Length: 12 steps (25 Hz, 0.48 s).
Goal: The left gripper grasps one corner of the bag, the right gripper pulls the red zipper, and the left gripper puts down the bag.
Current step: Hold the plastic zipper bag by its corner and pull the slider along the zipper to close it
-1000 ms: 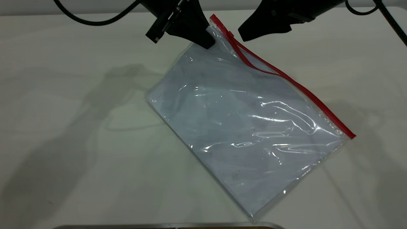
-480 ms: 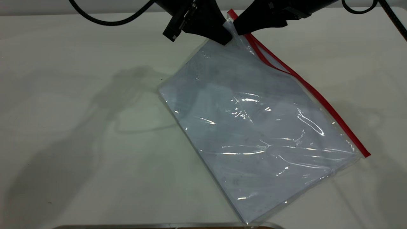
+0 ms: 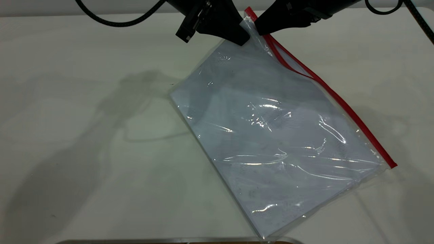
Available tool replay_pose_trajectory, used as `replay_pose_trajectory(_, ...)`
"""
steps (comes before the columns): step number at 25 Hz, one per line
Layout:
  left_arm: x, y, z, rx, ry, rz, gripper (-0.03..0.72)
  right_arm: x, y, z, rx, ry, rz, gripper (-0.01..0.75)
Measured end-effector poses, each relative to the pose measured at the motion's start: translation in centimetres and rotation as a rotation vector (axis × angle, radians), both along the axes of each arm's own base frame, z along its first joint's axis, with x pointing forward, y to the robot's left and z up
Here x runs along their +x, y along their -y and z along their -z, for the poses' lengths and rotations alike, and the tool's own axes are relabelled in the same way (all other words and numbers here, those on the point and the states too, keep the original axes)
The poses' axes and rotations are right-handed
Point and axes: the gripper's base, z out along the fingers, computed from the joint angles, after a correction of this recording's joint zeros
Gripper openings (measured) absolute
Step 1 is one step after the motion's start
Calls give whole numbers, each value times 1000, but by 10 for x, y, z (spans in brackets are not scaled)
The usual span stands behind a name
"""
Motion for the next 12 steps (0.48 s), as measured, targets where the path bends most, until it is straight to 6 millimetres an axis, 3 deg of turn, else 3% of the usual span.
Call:
replay_pose_trajectory(9, 0, 1, -1, -15, -6, -10, 53, 1, 1, 1, -16, 6, 14, 209)
replay_pose_trajectory(12, 0, 1, -1, -16, -6, -10, 53, 1, 1, 1, -14, 3, 17, 167)
